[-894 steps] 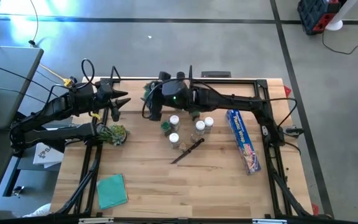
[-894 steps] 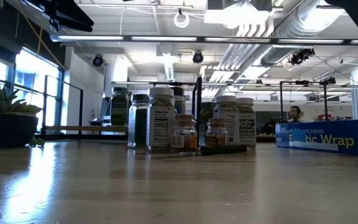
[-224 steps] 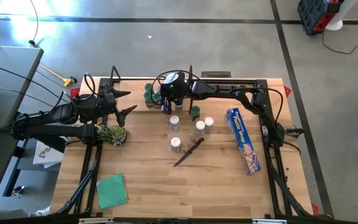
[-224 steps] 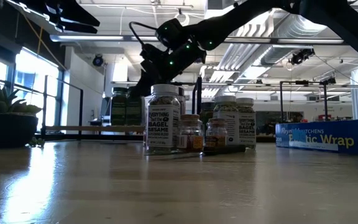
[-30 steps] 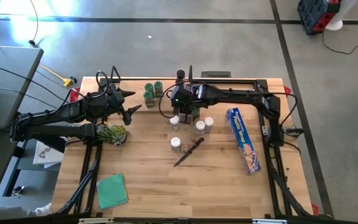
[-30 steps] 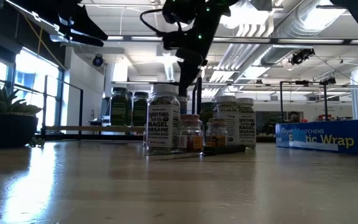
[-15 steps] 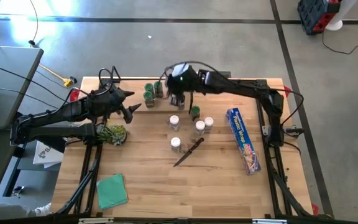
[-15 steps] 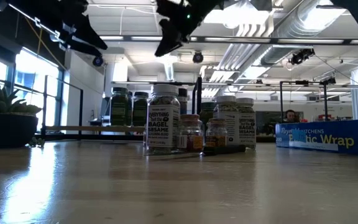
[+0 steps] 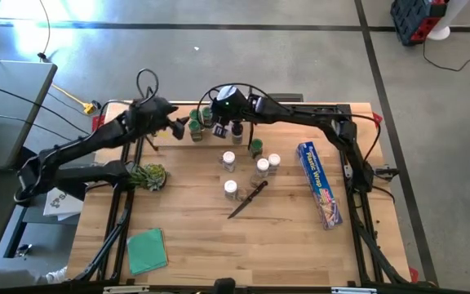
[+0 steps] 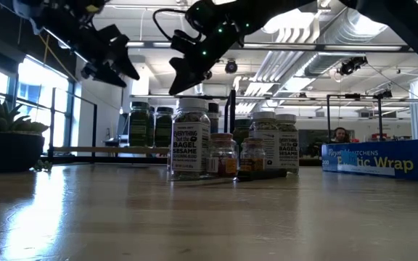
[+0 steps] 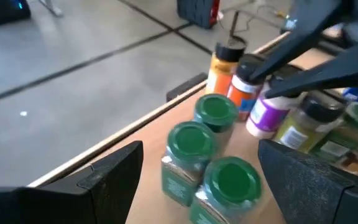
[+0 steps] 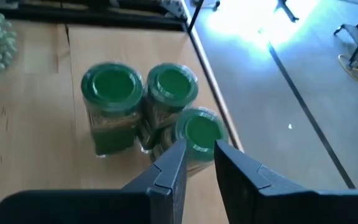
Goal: Shelf spices
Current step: Adjust the black and green lid seasoning bottles on the shelf
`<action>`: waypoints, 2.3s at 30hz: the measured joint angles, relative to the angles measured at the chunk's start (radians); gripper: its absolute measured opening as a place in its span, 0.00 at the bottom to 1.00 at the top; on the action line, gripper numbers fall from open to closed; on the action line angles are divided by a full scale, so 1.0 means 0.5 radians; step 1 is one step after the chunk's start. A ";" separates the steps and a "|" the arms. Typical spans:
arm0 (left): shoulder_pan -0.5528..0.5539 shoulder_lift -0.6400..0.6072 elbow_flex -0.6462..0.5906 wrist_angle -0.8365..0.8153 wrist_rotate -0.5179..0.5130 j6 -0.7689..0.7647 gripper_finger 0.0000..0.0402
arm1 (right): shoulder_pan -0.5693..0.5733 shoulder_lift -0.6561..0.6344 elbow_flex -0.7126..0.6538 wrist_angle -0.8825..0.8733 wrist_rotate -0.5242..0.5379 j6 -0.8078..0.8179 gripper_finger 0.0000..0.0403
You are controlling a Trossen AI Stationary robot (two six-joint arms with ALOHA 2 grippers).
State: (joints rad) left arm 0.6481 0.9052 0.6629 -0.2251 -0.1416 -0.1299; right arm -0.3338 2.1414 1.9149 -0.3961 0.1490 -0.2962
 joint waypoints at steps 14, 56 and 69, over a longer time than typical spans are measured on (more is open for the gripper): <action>0.307 0.432 0.157 0.132 0.056 0.160 0.78 | -0.054 0.071 0.001 0.083 -0.204 0.021 0.19; 0.205 0.488 0.158 0.237 0.578 0.164 0.78 | -0.033 0.263 0.001 0.145 -0.211 0.008 0.19; 0.205 0.488 0.158 0.235 0.573 0.201 0.78 | 0.006 0.263 0.001 0.142 -0.246 0.001 0.19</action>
State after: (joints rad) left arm 0.7506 1.1492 0.7418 -0.1074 0.1448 -0.0296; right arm -0.3310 2.2729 1.9156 -0.3252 0.0260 -0.2955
